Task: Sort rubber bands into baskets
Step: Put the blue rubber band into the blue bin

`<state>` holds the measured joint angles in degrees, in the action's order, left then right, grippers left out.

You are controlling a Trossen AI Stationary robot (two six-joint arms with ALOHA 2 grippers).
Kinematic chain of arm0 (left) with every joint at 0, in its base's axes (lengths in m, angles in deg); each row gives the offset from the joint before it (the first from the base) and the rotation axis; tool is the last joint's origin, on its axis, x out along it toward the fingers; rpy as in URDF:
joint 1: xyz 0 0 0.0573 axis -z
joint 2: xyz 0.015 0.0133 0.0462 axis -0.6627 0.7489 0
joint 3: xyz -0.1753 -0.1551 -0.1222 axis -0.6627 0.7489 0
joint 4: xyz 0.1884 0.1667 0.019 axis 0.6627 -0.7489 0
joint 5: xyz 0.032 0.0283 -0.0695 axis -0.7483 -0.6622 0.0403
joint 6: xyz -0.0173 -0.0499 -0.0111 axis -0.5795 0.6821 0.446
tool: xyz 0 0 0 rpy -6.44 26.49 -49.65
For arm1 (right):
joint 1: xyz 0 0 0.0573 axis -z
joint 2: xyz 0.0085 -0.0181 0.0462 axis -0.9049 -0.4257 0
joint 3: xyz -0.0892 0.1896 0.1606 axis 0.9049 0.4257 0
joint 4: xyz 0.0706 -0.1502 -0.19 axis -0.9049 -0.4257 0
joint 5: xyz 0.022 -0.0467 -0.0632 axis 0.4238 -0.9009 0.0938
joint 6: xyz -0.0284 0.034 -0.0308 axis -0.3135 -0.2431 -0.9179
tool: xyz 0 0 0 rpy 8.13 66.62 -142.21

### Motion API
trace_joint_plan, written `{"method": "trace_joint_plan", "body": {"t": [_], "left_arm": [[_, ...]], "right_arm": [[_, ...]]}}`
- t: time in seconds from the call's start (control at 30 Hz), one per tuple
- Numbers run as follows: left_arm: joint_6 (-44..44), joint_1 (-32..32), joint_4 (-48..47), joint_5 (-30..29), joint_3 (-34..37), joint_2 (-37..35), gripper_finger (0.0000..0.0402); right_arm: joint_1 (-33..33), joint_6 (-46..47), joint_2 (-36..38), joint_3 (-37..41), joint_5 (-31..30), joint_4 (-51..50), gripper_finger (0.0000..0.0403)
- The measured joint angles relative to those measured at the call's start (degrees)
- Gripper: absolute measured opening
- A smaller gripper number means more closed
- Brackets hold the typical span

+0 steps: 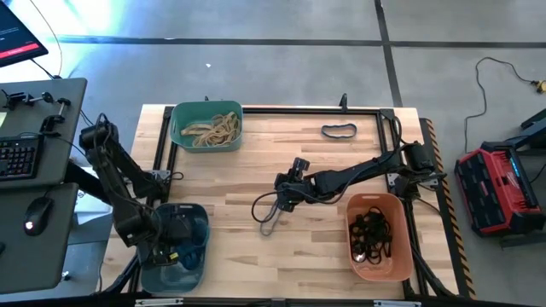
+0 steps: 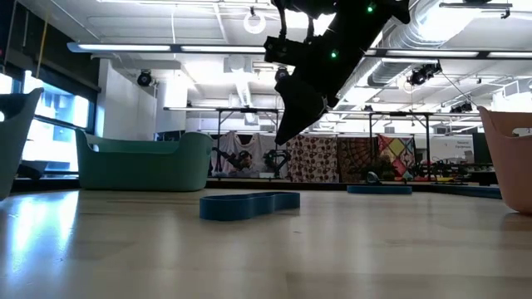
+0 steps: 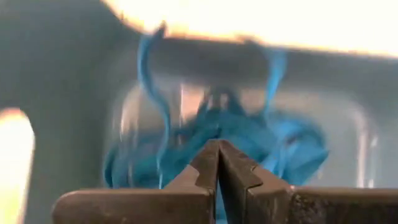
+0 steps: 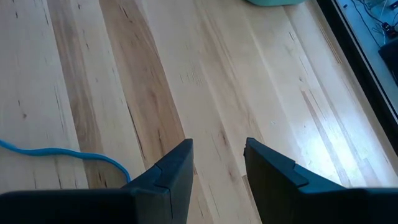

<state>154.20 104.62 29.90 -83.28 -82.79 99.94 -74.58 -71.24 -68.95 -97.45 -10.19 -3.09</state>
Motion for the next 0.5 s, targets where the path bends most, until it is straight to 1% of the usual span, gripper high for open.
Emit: {"method": "trace_joint_plan", "body": {"t": [0.1, 0.2, 0.27, 0.5], "left_arm": [[-4.53, -0.69, 0.56, -7.67, -1.48, -0.02, 0.0], [-8.18, -2.58, 0.68, -12.46, -1.18, -0.02, 0.0], [-12.27, -4.19, 2.0, -13.33, -0.42, -0.02, 0.0], [-33.46, -9.5, 18.55, -15.71, 1.94, 0.0, 0.0]], "right_arm": [[0.0, 0.02, -0.01, 0.0, -0.02, 0.0, 0.0133], [0.0, 0.02, -0.01, 0.0, -0.01, 0.0, 0.0133], [0.0, 0.02, 0.0, 0.0, -0.02, 0.0, 0.0133], [0.0, 0.28, -0.01, 0.02, -0.02, -0.01, 0.0133]]}}
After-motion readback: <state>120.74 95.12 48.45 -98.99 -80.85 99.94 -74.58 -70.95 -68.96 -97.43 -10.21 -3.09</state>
